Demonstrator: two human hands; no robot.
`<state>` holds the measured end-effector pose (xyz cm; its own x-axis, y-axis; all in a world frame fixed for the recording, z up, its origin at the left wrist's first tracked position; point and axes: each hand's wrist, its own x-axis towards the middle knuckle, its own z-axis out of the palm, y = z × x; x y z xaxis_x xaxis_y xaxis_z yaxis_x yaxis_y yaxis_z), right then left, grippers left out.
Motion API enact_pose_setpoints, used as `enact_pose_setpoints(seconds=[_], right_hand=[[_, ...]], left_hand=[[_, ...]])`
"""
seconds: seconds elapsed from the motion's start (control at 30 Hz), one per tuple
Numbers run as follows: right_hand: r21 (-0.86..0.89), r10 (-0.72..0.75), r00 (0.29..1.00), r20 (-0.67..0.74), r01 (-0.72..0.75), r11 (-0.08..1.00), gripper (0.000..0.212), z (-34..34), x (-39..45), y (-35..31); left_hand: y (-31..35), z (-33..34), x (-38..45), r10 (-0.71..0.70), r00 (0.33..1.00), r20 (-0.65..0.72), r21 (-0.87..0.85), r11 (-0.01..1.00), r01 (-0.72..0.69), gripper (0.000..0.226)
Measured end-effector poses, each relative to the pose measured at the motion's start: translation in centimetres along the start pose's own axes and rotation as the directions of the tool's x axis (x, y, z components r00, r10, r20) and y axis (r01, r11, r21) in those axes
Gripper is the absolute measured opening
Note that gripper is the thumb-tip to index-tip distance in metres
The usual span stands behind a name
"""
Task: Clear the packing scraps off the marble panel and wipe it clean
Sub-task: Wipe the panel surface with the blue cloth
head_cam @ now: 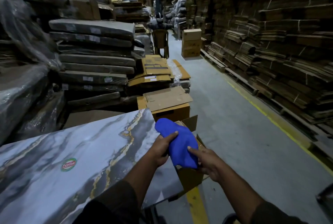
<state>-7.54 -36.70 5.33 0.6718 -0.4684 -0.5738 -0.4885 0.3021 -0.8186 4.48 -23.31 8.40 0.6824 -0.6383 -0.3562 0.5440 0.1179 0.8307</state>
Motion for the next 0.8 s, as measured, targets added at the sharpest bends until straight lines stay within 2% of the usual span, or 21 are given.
enact_pose_setpoints(seconds=[0.07,0.13,0.2,0.23,0.3,0.37,0.4,0.47,0.53,0.57,0.6,0.67,0.73,0.8], right_hand=[[-0.001,-0.069,0.997,-0.033,0.069,0.998,0.068,0.0,-0.5,-0.9],[0.097,-0.198,0.976,-0.096,0.207,0.974,0.068,0.0,-1.2,-2.5],[0.208,-0.307,0.945,-0.112,0.325,0.923,0.071,0.0,-2.1,-4.5],[0.234,-0.328,0.937,-0.118,0.347,0.908,0.066,0.1,-2.3,-5.5],[0.225,-0.330,0.934,-0.138,0.354,0.908,0.038,0.6,-2.9,-7.4],[0.142,-0.294,0.945,-0.146,0.314,0.939,0.020,1.3,-3.4,-8.9],[0.117,-0.271,0.952,-0.139,0.288,0.951,0.015,1.6,-3.6,-9.4],[0.080,-0.263,0.955,-0.133,0.275,0.958,0.011,2.0,-3.8,-10.3],[0.021,-0.295,0.946,-0.134,0.300,0.954,0.009,2.3,-4.0,-11.0],[-0.051,-0.321,0.936,-0.144,0.317,0.947,0.008,2.2,-4.1,-11.3],[-0.143,-0.352,0.924,-0.153,0.331,0.933,0.007,2.0,-4.4,-11.7],[-0.274,-0.398,0.908,-0.130,0.353,0.895,0.010,1.5,-5.0,-11.9],[-0.212,-0.401,0.914,-0.059,0.381,0.900,0.014,0.8,-5.3,-11.8],[-0.046,-0.402,0.916,-0.011,0.401,0.915,0.019,0.5,-5.4,-11.6]], left_hand=[[0.0,0.6,0.6,0.020,0.999,-0.047,0.093,0.996,-0.016,0.050],[0.1,0.8,1.0,0.064,0.990,-0.126,0.188,0.981,-0.039,0.055],[0.2,0.5,1.0,0.191,0.948,-0.253,0.266,0.956,-0.121,0.060],[0.1,0.4,0.8,0.278,0.919,-0.280,0.330,0.927,-0.180,0.059],[-0.3,0.6,-0.1,0.392,0.899,-0.194,0.440,0.854,-0.278,0.056],[-1.2,0.9,-0.9,0.428,0.902,-0.056,0.460,0.813,-0.358,0.084],[-1.4,1.2,-1.1,0.435,0.900,-0.004,0.469,0.796,-0.382,0.091],[-1.8,1.6,-1.1,0.433,0.895,0.106,0.553,0.722,-0.415,0.078],[-2.1,1.8,-0.8,0.458,0.880,0.124,0.643,0.639,-0.423,0.042],[-1.8,2.0,-1.0,0.489,0.868,0.088,0.626,0.650,-0.430,0.024],[-1.4,2.0,-1.2,0.509,0.860,0.044,0.629,0.654,-0.420,0.021],[-0.4,1.8,-1.0,0.516,0.857,0.014,0.658,0.640,-0.397,0.030],[0.5,1.4,-0.7,0.497,0.868,0.025,0.725,0.589,-0.358,0.032],[1.5,0.8,-0.2,0.497,0.867,-0.029,0.778,0.556,-0.292,0.034]])
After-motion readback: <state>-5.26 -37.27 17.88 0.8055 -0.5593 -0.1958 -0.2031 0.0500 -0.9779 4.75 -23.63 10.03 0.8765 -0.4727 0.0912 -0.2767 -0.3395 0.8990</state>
